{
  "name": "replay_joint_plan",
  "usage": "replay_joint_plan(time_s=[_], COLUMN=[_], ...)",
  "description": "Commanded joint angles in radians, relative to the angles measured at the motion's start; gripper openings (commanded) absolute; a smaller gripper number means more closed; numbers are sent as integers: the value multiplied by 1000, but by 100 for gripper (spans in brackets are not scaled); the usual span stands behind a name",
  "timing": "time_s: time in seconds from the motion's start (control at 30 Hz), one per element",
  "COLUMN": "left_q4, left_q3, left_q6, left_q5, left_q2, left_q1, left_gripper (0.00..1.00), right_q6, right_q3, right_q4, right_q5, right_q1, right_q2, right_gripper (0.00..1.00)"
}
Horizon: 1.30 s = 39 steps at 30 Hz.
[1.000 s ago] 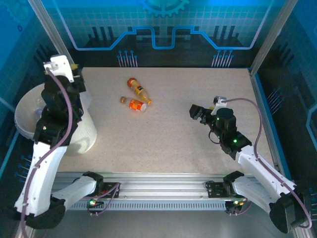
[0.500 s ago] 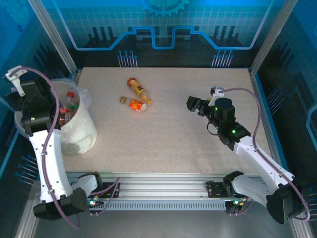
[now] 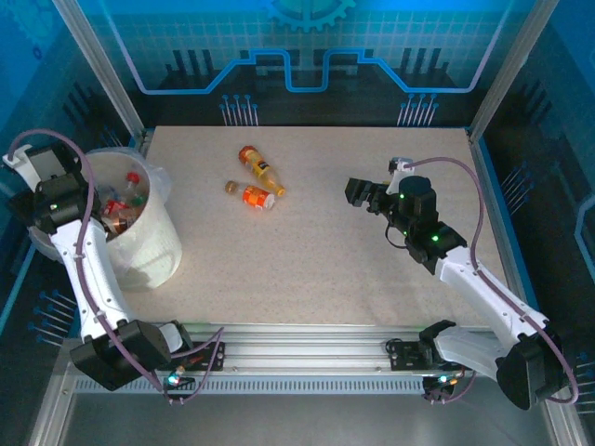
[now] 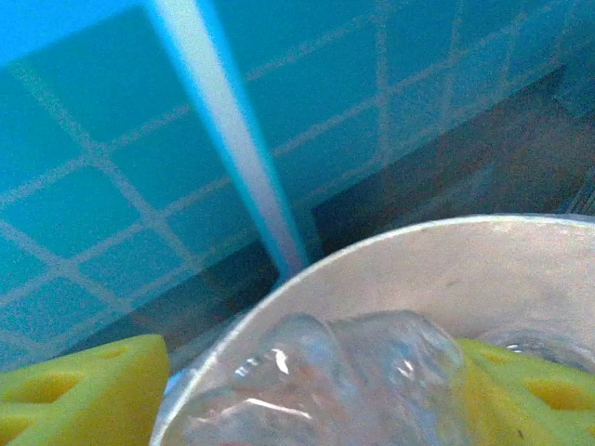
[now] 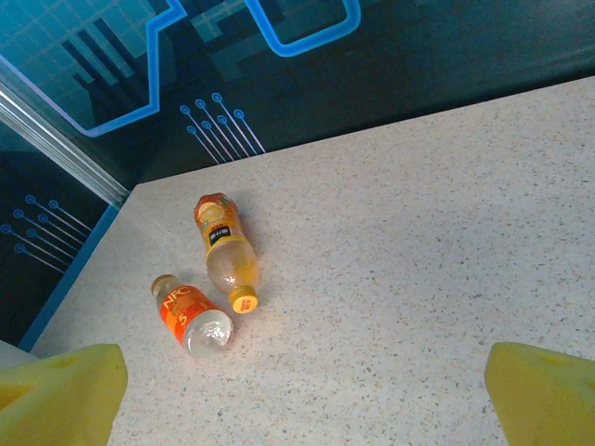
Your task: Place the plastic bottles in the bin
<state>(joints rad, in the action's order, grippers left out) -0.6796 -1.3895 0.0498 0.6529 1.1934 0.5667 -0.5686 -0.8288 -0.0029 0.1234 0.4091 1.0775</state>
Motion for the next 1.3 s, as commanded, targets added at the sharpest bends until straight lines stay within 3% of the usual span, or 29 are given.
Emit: replay_joint_plan(time_s=[0.0,0.3,0.77,1.03,1.27], left_q4=[-58,-121,-174,-174,-187], left_q3=[-46,-128,-92,14,-123], left_q6=[51,99,183,250,269], left_q5=[-94,-183,-270,-356,-494], left_q2=[10,32,152,103,-28], left_q1=[3,-25,-9,9,-15], left_gripper=[81,90,67,65,68], right_q6=[-7,-10,-5,-3,0], right_q3=[-32,-21,-10,-7,-8], right_q4=[-22,-33,-46,-52,-69], right_q5=[0,13,27,32,37], right_q1=[-7,-7,-7,-7,-6], right_q2=[-13,-24,-30,-31,-51], right_gripper=[100,100,100,100,100])
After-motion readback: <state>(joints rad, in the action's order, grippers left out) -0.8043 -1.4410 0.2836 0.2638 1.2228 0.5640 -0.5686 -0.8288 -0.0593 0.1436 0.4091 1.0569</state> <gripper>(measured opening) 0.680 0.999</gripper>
